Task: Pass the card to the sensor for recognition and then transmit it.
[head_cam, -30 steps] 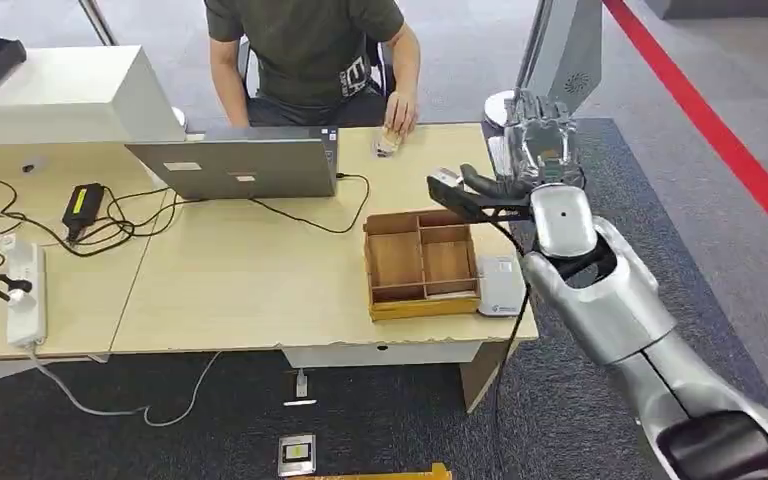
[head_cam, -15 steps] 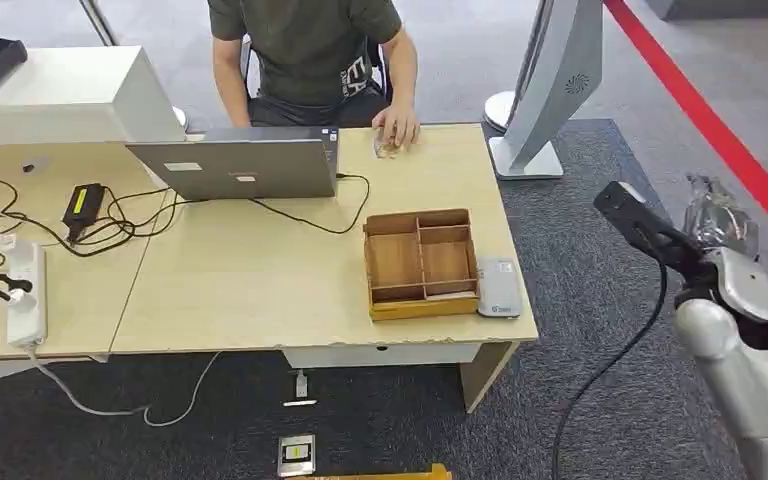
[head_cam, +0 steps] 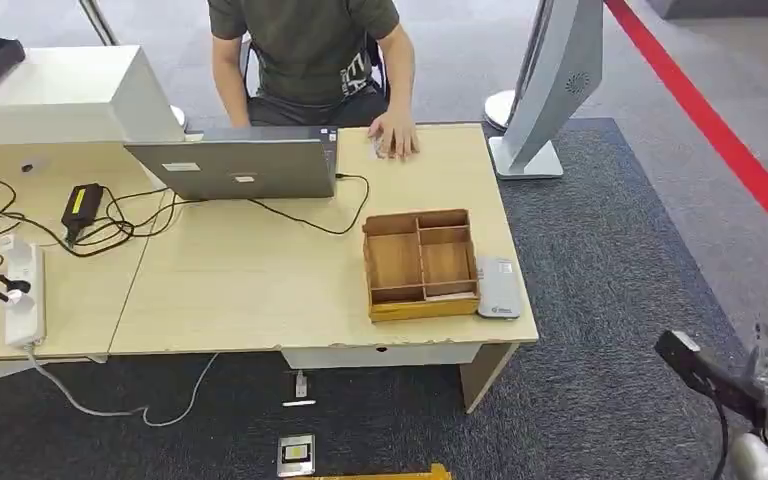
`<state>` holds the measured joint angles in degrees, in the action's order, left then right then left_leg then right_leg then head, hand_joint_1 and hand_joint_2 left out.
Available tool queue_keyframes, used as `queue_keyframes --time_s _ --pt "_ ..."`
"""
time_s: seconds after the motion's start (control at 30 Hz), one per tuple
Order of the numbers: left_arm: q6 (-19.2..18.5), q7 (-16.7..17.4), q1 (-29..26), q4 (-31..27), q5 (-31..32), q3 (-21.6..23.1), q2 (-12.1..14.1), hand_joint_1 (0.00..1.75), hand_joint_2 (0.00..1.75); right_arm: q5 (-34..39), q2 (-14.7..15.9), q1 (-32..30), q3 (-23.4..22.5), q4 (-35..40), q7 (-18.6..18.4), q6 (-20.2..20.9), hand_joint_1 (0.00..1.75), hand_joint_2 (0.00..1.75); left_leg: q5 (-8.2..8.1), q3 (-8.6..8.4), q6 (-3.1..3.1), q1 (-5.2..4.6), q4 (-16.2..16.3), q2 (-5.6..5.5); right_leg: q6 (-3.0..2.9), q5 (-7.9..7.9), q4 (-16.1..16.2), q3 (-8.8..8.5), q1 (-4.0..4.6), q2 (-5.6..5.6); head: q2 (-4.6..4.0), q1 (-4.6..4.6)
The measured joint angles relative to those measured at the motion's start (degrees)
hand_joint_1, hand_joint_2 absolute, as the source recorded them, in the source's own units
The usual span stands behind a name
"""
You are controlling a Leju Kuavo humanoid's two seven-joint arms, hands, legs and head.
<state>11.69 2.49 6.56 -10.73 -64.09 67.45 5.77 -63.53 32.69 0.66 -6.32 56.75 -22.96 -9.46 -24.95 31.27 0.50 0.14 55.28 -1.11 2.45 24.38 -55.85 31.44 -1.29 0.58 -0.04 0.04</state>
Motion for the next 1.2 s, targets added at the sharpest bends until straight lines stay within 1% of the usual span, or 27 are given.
queue_keyframes --time_s 0.07,0.1,0.13,0.2,0.27,0.3,0.37,0.47,0.53,0.6,0.63,0.7,0.77,0.87,0.93,1.0,1.13,1.2 --pt "1.4 0.7 0.1 0.0 -0.7 0.0 0.0 0.00 0.00 4.0 -2.2 -0.1 -2.3 -7.1 5.9 -7.2 0.00 0.00 -0.01 -0.04 0.00 0.01 0.0 0.04 -0.06 0.04 0.0 0.04 0.03 0.01 0.00 -0.04" --pt "2.3 0.7 0.1 0.0 -1.3 0.0 0.0 0.00 0.00 7.5 -3.8 0.1 -4.0 -11.5 9.7 -10.5 0.00 0.00 -0.01 -0.04 -0.01 0.03 0.0 0.11 -0.06 0.04 0.0 0.01 0.10 0.02 0.00 -0.07" --pt "3.0 0.5 0.1 0.0 -1.7 0.0 0.0 0.00 0.00 10.0 -5.2 0.2 -5.7 -14.6 13.1 -12.4 0.00 0.00 -0.02 -0.04 -0.01 0.05 0.0 0.11 -0.07 0.05 0.0 -0.01 0.13 0.02 0.00 -0.04" --pt "4.0 0.4 0.1 0.0 -2.5 -0.1 -0.1 0.00 0.00 13.1 -7.9 0.5 -8.5 -20.9 18.0 -15.8 0.00 0.00 -0.02 -0.01 -0.01 0.05 0.0 0.09 -0.11 0.07 0.0 -0.01 0.12 0.02 0.00 -0.02" --pt "5.1 0.0 0.2 0.0 -3.5 -0.3 -0.1 0.00 0.00 16.2 -10.3 0.6 -10.4 -24.7 22.7 -19.4 0.00 0.00 -0.02 -0.03 -0.02 0.05 -0.1 0.13 -0.16 0.07 -0.1 0.02 0.12 0.07 0.00 -0.02" --pt "5.9 -0.8 0.2 0.0 -4.1 -0.5 -0.2 0.00 0.00 18.1 -11.3 1.0 -11.5 -26.7 25.1 -20.7 0.00 0.00 -0.03 -0.07 -0.04 0.05 -0.1 0.18 -0.16 0.07 -0.1 0.03 0.13 0.12 0.00 -0.11" --pt "7.3 -2.1 0.3 0.0 -5.0 -0.9 -0.4 0.00 0.00 21.2 -13.4 1.8 -13.9 -30.4 27.8 -21.0 0.00 0.00 -0.04 -0.09 -0.06 0.06 -0.1 0.24 -0.17 0.08 -0.1 0.00 0.21 0.13 0.00 -0.11" --pt "8.7 -3.6 0.3 0.0 -6.4 -1.8 -0.8 0.00 0.00 25.8 -17.6 2.4 -17.4 -34.7 29.3 -20.4 0.00 0.00 -0.01 -0.09 -0.12 0.08 -0.1 0.23 -0.22 0.11 -0.1 -0.03 0.23 0.13 0.00 -0.04" --pt "8.7 -3.6 0.3 -0.1 -7.1 -2.4 -1.1 0.00 0.00 26.4 -20.0 2.8 -19.2 -36.9 29.4 -20.4 0.00 0.00 -0.02 -0.10 -0.13 0.08 -0.1 0.23 -0.24 0.11 -0.1 -0.03 0.23 0.13 0.00 -0.13" --pt "8.7 -3.1 0.3 -0.1 -7.5 -2.9 -1.4 0.00 0.00 26.7 -22.6 3.2 -20.9 -39.1 27.8 -20.3 0.00 0.00 -0.01 -0.10 -0.15 0.09 -0.1 0.24 -0.25 0.11 -0.1 -0.03 0.26 0.13 0.00 -0.13" --pt "8.9 -2.8 0.3 -0.1 -7.6 -3.1 -1.6 0.00 0.00 26.8 -23.9 3.3 -21.7 -40.0 26.3 -20.2 0.00 0.00 0.00 -0.10 -0.16 0.09 -0.1 0.23 -0.25 0.12 -0.1 -0.03 0.26 0.13 0.00 -0.09" --pt "9.1 -2.5 0.2 -0.2 -7.8 -3.6 -1.8 0.00 0.00 26.8 -26.1 3.5 -22.9 -41.4 25.1 -20.3 0.00 0.00 0.00 -0.09 -0.17 0.09 -0.1 0.23 -0.26 0.12 -0.1 -0.03 0.26 0.13 0.00 -0.11" --pt "9.3 -2.5 0.2 -0.3 -7.9 -3.7 -1.9 0.00 0.00 26.9 -27.3 3.6 -23.4 -42.1 23.9 -20.4 0.00 0.00 0.01 -0.10 -0.17 0.09 -0.1 0.23 -0.26 0.12 -0.1 -0.03 0.26 0.13 0.00 -0.15" --pt "10.0 -2.5 0.2 -0.4 -7.9 -4.3 -2.3 0.00 0.00 27.1 -30.5 4.5 -25.9 -44.4 21.2 -20.6 0.00 0.00 0.01 -0.10 -0.19 0.15 -0.1 0.24 -0.27 0.11 -0.1 -0.04 0.30 0.13 0.00 -0.11" --pt "10.1 -2.4 0.2 -0.4 -8.0 -4.7 -2.4 0.00 0.00 27.3 -32.0 4.5 -27.5 -45.2 21.1 -20.6 0.00 0.00 0.02 -0.09 -0.20 0.15 -0.1 0.21 -0.27 0.12 -0.1 -0.05 0.29 0.12 0.00 -0.15" --pt "10.2 -2.4 0.1 -0.4 -8.0 -4.9 -2.5 0.00 0.00 27.6 -33.1 4.6 -27.9 -45.7 21.4 -20.5 0.00 0.00 0.02 -0.10 -0.20 0.14 -0.1 0.22 -0.27 0.12 -0.2 -0.05 0.23 0.12 0.00 -0.24" --pt "11.7 -2.8 0.1 -0.4 -8.0 -5.0 -2.6 0.00 0.00 28.0 -33.5 4.8 -29.2 -46.0 24.4 -20.5 0.00 0.00 0.02 -0.10 -0.20 0.14 -0.1 0.22 -0.27 0.11 -0.1 -0.07 0.25 0.12 0.00 -0.24" --pt "13.0 -2.3 0.1 -0.4 -7.3 -5.0 -2.6 0.00 0.00 26.9 -33.6 4.8 -29.4 -46.2 25.4 -20.4 0.00 0.00 0.02 -0.10 -0.20 0.13 -0.1 0.22 -0.27 0.11 -0.1 -0.08 0.24 0.12 0.00 -0.22"
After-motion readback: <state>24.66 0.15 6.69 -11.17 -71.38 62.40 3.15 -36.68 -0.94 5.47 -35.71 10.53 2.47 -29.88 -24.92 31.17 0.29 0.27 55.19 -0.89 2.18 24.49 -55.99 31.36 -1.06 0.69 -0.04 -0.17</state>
